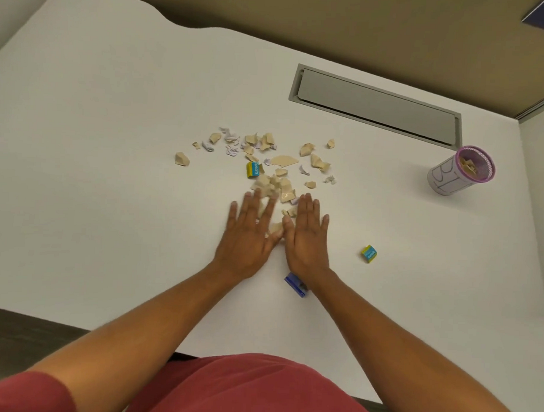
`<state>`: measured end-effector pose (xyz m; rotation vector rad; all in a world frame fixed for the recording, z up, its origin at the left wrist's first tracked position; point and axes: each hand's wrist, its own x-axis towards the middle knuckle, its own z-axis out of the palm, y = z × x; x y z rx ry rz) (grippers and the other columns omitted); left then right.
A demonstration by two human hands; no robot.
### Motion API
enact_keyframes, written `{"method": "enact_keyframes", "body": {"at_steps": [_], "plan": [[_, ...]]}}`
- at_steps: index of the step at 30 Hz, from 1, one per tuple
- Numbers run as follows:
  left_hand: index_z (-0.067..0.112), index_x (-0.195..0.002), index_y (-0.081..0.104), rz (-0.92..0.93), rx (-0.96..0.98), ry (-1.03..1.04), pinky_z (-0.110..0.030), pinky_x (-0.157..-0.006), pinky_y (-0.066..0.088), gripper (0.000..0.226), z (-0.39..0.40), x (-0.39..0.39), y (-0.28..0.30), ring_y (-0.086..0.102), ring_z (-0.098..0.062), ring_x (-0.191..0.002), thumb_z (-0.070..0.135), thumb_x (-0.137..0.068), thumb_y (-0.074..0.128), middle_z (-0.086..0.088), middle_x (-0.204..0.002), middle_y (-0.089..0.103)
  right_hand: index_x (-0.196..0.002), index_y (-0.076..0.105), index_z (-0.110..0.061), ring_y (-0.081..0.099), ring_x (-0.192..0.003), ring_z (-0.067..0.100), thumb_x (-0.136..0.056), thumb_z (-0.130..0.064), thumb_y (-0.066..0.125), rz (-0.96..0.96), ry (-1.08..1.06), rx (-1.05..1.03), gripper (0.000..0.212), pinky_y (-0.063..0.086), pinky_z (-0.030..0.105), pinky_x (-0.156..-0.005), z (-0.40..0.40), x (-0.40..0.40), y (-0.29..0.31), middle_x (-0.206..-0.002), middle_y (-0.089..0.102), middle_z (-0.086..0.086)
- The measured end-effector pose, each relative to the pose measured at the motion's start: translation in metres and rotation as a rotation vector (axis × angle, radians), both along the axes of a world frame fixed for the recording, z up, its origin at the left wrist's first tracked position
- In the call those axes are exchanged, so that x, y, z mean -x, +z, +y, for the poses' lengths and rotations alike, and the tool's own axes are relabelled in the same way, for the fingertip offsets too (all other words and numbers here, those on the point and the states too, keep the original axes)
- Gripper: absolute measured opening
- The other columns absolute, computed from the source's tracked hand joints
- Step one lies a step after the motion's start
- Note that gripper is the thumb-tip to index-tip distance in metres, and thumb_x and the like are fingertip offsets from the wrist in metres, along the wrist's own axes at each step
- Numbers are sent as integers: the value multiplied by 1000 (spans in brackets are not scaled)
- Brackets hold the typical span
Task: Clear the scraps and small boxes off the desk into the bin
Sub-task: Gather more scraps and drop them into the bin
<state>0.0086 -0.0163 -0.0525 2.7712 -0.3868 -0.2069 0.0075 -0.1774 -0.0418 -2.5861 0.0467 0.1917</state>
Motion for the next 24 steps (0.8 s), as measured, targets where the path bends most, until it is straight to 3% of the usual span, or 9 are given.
{"method": "enact_keyframes", "body": {"at_steps": [3,6,10,12,15,17,19,22,24], "plan": [[22,-168,7,-2,84,-9,-55,-131,6,82,0,-7,4,1,-33,-163,69,-103,23,-14,-176,0,-161,22,-14,19,-156,16,-110,-37,34,-42,-117,-249,56,17,43,-128,-9,-7,12,-168,24,1],[26,-168,1,-19,137,24,-54,-131,1,87,20,-9,6,-6,-31,-163,72,-100,30,-9,-177,-6,-152,37,-17,44,-141,18,-106,-27,48,-121,-114,-253,49,38,43,-117,-33,-15,25,-155,44,1],[31,-166,-12,37,57,10,-62,-127,-8,91,33,-5,7,-16,-37,-161,78,-96,22,-10,-176,-14,-158,27,-23,34,-145,19,-95,-55,60,-9,74,-89,78,31,35,-117,-40,-20,33,-162,35,-3],[32,-164,-18,47,50,-102,-68,-126,-6,89,27,-2,7,-17,-39,-160,71,-96,26,-12,-176,-12,-159,26,-23,31,-145,22,-89,-66,59,3,163,23,88,30,40,-115,-29,-18,30,-163,33,-2],[35,-160,-25,82,119,-153,-69,-125,-3,92,17,-3,10,-16,-32,-162,54,-91,33,-7,-177,-7,-149,46,-27,33,-143,25,-90,-60,61,-40,176,108,69,34,47,-115,-15,-14,20,-159,40,-4],[33,-163,-17,177,391,-52,-53,-131,-8,95,16,-5,22,-14,-20,-162,41,-87,38,3,-177,-6,-141,55,-25,41,-137,24,-91,-47,68,-95,125,-9,56,39,48,-111,-15,-13,21,-152,49,-3],[28,-167,2,207,605,76,-27,-132,3,93,23,-5,34,-1,-10,-163,24,-88,50,9,-176,5,-141,54,-23,42,-132,21,-88,-37,75,-115,62,-127,59,40,44,-111,-21,-11,28,-147,52,-2],[20,-158,40,10,479,243,-28,-115,40,72,41,2,41,35,-19,-147,10,-90,64,-2,-160,40,-146,49,-25,38,-132,16,-75,-42,87,1,-78,-100,82,37,31,-108,-39,-4,37,-146,48,-4],[20,-151,50,112,395,383,-28,-91,49,62,45,7,45,49,-19,-124,12,-92,67,-4,-143,49,-148,47,-26,47,-126,17,-67,-46,92,138,-153,-116,95,44,29,-103,-46,3,37,-141,44,-5]]}}
